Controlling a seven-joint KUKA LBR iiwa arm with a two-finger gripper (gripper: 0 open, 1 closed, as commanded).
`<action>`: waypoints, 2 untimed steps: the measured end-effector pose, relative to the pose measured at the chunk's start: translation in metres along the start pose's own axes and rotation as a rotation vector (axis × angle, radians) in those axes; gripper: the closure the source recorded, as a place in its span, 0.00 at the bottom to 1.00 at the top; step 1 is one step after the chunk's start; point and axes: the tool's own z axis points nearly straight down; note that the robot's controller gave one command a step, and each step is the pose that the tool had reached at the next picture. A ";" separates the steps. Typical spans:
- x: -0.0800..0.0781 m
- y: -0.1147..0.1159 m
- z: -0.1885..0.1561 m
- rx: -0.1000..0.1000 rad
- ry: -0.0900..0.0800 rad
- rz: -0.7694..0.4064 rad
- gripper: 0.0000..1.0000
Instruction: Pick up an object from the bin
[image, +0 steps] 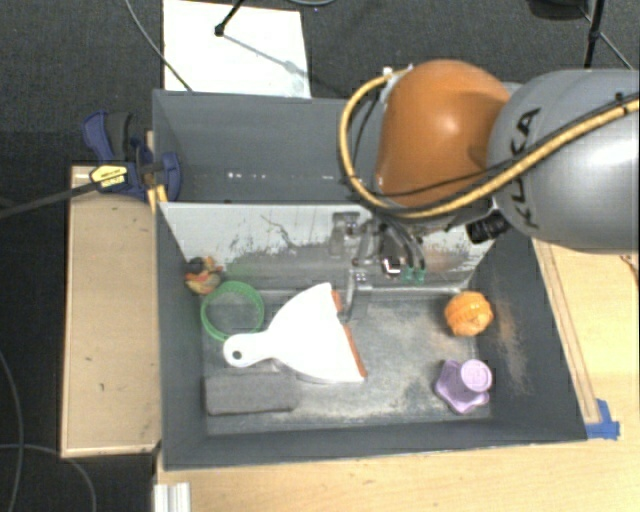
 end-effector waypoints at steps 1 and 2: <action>0.015 0.004 0.027 0.000 -0.007 -0.087 0.00; 0.056 -0.006 0.097 0.000 -0.001 -0.100 0.00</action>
Offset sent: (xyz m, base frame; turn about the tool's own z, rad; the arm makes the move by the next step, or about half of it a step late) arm -0.0707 -0.0102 -0.1182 -0.0715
